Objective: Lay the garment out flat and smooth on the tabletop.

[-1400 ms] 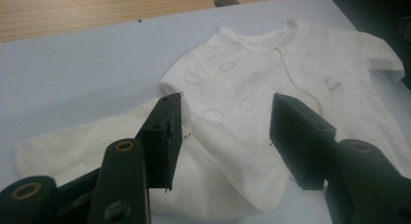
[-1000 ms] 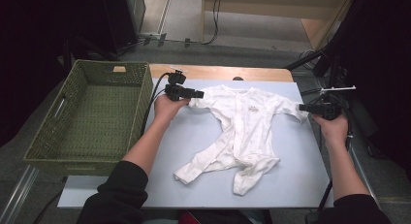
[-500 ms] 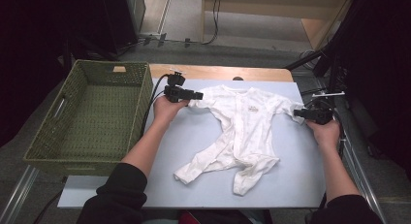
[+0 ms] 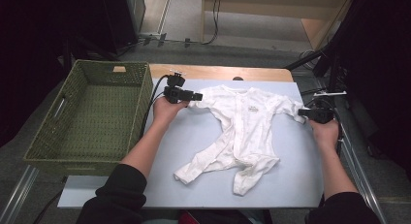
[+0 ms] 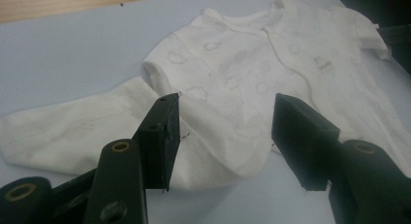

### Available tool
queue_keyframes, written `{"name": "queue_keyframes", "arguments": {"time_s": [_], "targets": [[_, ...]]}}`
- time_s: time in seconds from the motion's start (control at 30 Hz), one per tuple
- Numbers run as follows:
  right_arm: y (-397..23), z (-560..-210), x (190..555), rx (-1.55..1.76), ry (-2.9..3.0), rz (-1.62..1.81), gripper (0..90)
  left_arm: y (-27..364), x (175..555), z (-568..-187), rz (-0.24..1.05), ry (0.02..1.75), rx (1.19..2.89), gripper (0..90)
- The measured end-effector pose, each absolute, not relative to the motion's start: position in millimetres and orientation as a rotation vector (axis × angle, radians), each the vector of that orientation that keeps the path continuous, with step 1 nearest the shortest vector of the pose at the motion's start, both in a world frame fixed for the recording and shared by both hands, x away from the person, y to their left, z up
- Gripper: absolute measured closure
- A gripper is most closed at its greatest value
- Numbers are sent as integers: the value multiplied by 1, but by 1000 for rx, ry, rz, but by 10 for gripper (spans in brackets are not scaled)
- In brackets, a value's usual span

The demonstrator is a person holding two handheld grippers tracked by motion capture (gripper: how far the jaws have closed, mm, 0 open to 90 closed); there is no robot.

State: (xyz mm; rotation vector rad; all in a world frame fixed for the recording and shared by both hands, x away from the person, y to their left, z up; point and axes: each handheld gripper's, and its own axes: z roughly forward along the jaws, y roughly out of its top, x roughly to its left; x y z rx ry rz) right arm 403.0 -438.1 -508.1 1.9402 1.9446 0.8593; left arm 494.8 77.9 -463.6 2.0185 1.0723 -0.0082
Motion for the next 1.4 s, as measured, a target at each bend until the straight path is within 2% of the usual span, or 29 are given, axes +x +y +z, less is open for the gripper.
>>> {"name": "queue_keyframes", "arguments": {"time_s": [0.27,0.57,0.67,0.73,0.8,0.9,1.4], "targets": [[-465,-490,415,1956,1884,822,880,77,495,-467,-19,1073,2024,440],[-474,-479,422,1956,1821,696,881,76,494,-465,-19,1060,2026,439],[-480,-479,419,1995,1795,791,878,77,494,-465,-20,1063,2022,439],[-476,-479,419,1990,1826,833,876,77,494,-465,-23,1063,2018,439],[-470,-481,419,1979,1853,854,819,77,494,-465,-21,1065,2022,439],[-462,-482,421,1966,1894,885,801,77,494,-465,-2,1070,2032,417],[-426,-487,422,1882,1997,976,677,78,509,-468,39,1123,2041,423]]}}
